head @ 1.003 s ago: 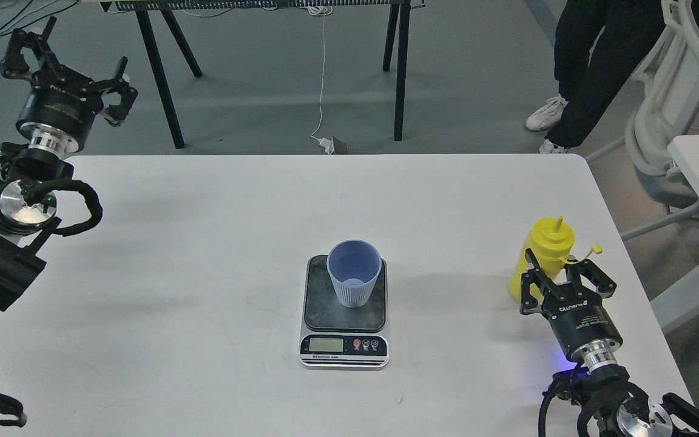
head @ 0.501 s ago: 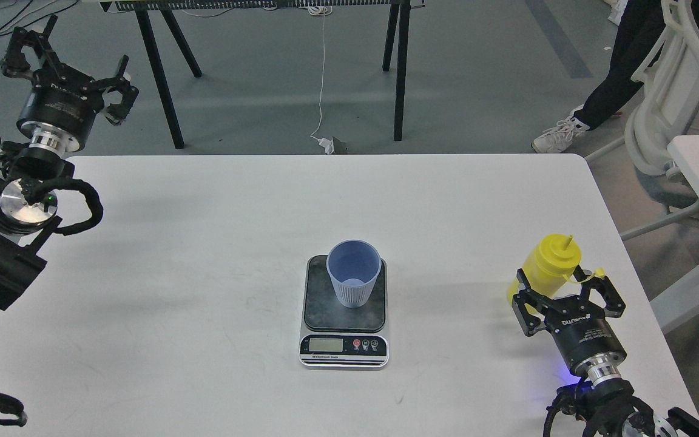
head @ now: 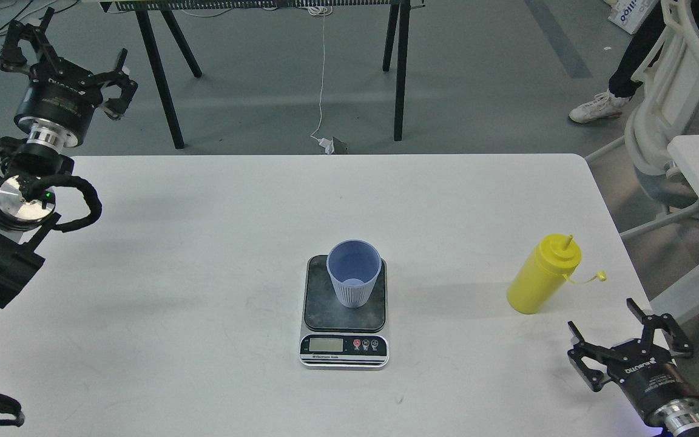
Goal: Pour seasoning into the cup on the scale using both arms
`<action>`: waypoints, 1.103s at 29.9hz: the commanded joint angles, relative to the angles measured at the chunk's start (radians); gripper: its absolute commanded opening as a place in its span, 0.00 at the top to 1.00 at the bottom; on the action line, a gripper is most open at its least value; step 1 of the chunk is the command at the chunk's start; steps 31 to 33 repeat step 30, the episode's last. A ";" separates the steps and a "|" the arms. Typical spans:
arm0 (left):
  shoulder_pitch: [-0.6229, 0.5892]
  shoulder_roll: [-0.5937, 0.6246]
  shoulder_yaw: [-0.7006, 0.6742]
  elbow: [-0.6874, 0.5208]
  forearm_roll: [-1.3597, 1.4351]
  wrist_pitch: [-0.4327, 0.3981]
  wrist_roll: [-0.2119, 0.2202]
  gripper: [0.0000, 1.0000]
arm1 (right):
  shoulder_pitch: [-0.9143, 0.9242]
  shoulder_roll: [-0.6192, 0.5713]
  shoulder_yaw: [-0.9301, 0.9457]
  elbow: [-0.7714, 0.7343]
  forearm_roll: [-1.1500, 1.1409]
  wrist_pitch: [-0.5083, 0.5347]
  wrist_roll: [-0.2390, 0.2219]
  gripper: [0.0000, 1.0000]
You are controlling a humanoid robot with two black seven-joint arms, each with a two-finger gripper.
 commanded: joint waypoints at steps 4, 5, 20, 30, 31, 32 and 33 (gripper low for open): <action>0.005 0.008 0.000 0.001 -0.003 0.000 0.000 0.00 | 0.127 -0.138 0.161 -0.149 -0.035 0.000 0.000 0.02; 0.005 0.008 0.000 0.001 -0.005 0.000 0.000 0.00 | 0.186 -0.138 0.171 -0.181 -0.045 0.000 0.000 0.01; 0.020 0.014 0.000 0.004 -0.011 0.000 0.002 0.00 | 0.975 0.108 -0.075 -0.696 -0.111 0.000 -0.013 0.01; 0.026 0.014 0.010 0.015 0.000 0.000 -0.001 0.00 | 1.035 0.159 -0.120 -0.723 -0.119 0.000 -0.014 0.01; 0.026 0.014 0.010 0.015 0.000 0.000 -0.001 0.00 | 1.035 0.159 -0.120 -0.723 -0.119 0.000 -0.014 0.01; 0.026 0.014 0.010 0.015 0.000 0.000 -0.001 0.00 | 1.035 0.159 -0.120 -0.723 -0.119 0.000 -0.014 0.01; 0.026 0.014 0.010 0.015 0.000 0.000 -0.001 0.00 | 1.035 0.159 -0.120 -0.723 -0.119 0.000 -0.014 0.01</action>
